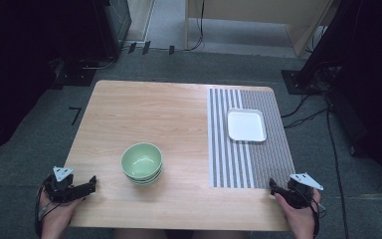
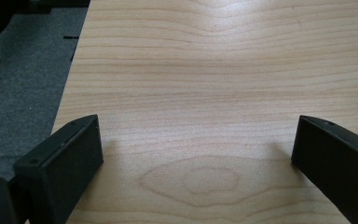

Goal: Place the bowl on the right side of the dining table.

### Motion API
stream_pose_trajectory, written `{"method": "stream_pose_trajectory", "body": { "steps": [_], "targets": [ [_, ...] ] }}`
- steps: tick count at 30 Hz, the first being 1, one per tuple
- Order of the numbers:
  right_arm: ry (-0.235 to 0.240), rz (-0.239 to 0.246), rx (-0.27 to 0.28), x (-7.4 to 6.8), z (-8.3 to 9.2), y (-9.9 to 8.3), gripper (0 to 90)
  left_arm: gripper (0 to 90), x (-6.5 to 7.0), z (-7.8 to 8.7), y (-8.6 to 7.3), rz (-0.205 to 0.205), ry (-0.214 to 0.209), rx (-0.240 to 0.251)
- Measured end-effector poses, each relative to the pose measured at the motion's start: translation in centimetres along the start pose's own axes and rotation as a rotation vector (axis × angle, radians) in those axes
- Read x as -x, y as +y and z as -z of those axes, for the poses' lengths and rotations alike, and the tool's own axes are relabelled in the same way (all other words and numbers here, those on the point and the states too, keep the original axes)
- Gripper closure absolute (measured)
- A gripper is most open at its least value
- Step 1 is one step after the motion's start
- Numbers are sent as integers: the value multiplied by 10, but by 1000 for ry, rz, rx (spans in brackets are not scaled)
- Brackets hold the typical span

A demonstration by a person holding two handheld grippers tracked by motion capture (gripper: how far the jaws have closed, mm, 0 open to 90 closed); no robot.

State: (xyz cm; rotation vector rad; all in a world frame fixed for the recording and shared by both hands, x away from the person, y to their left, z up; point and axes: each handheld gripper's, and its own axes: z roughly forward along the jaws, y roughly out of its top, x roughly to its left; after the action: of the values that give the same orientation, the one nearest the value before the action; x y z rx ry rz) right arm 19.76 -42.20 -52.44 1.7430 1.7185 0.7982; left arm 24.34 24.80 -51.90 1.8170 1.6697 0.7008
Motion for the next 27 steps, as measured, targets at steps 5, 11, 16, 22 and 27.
{"method": "stream_pose_trajectory", "body": {
  "steps": [5,11,16,22,27],
  "targets": [
    [-2,0,-3,0,0,0,202,13,1,-1,1,11,10,2],
    [-2,0,-4,0,0,0,199,30,-2,1,1,22,19,-1],
    [-1,-2,-5,0,-1,1,195,61,-3,6,6,81,-15,46],
    [-1,0,-4,0,-1,1,195,62,6,23,18,124,-83,158],
    [-2,-2,-4,0,-1,1,194,62,16,36,30,129,-144,226]
  ]
}}
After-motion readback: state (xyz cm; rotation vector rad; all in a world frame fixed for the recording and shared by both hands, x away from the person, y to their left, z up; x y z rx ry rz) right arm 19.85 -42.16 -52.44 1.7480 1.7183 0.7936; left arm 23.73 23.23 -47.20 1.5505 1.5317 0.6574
